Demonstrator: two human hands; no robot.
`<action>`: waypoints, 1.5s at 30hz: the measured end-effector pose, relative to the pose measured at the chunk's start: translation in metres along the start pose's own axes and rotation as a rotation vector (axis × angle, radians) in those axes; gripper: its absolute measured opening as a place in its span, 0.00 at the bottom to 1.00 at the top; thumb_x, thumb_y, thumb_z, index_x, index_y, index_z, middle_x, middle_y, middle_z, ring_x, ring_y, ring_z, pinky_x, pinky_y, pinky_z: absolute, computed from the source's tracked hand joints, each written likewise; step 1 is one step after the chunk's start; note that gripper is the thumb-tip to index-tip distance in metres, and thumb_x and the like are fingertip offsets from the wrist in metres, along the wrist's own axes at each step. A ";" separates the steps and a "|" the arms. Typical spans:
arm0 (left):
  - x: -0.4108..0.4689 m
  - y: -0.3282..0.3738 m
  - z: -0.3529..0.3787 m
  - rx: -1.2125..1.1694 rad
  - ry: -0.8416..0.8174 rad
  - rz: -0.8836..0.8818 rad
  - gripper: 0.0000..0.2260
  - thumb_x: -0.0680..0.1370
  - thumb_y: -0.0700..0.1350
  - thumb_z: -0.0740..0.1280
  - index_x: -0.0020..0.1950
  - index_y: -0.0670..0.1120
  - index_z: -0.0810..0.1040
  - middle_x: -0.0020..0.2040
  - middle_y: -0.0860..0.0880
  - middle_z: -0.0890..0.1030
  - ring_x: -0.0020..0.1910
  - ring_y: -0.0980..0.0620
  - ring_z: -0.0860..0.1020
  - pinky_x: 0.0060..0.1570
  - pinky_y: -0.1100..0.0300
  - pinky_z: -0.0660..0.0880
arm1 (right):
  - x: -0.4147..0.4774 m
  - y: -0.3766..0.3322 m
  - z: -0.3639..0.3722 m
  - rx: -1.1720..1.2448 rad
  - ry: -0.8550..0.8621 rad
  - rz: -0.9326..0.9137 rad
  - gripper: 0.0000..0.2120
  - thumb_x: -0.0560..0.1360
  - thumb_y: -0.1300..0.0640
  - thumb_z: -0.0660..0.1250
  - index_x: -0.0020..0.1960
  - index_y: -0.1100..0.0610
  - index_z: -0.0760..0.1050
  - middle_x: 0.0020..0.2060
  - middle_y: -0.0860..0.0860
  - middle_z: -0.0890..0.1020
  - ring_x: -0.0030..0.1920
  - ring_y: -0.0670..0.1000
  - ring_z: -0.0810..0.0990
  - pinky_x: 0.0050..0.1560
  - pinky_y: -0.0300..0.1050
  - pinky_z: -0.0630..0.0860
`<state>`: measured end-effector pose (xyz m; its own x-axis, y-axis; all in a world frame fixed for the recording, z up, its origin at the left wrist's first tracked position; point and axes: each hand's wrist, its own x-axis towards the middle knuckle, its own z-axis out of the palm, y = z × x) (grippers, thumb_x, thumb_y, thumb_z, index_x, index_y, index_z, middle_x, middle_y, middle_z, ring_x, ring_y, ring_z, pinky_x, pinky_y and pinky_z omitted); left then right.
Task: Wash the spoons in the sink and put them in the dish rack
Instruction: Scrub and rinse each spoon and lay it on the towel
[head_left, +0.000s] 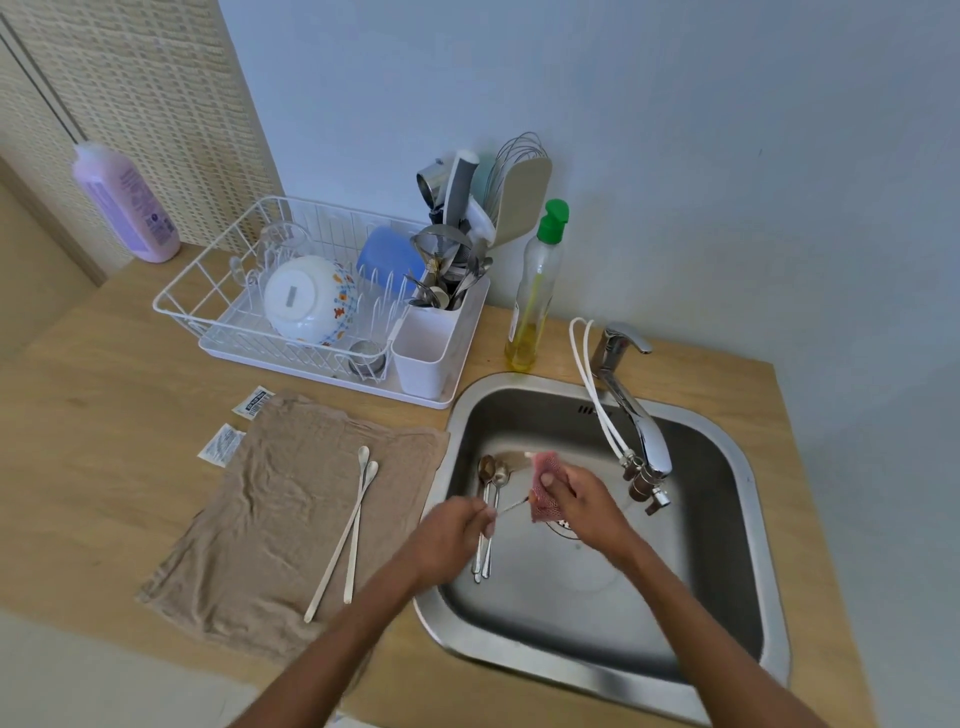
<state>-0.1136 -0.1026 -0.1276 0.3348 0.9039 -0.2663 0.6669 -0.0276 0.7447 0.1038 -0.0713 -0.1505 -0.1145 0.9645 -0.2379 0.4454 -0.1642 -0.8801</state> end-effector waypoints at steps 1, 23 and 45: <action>-0.007 0.005 0.017 -0.073 0.038 -0.090 0.16 0.84 0.48 0.56 0.38 0.50 0.72 0.30 0.54 0.72 0.28 0.59 0.69 0.34 0.62 0.67 | -0.002 0.004 0.012 0.054 0.102 0.031 0.08 0.82 0.55 0.61 0.50 0.52 0.79 0.37 0.47 0.84 0.39 0.43 0.82 0.47 0.45 0.79; -0.033 0.023 0.096 -0.556 -0.198 -0.370 0.18 0.85 0.50 0.51 0.41 0.48 0.73 0.30 0.50 0.68 0.26 0.57 0.65 0.24 0.65 0.60 | -0.020 0.002 0.031 0.834 0.176 0.452 0.14 0.84 0.57 0.56 0.65 0.60 0.73 0.36 0.56 0.78 0.34 0.49 0.78 0.35 0.43 0.77; 0.121 0.043 0.061 -0.044 0.040 -0.073 0.13 0.79 0.52 0.68 0.40 0.48 0.87 0.41 0.52 0.86 0.39 0.57 0.81 0.44 0.59 0.77 | -0.029 0.032 -0.007 0.080 0.149 0.312 0.11 0.84 0.52 0.55 0.49 0.51 0.76 0.33 0.45 0.76 0.31 0.43 0.72 0.30 0.32 0.66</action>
<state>-0.0036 -0.0204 -0.1652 0.2588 0.9191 -0.2971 0.6584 0.0572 0.7505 0.1276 -0.1030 -0.1687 0.1500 0.8838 -0.4432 0.3664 -0.4661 -0.8053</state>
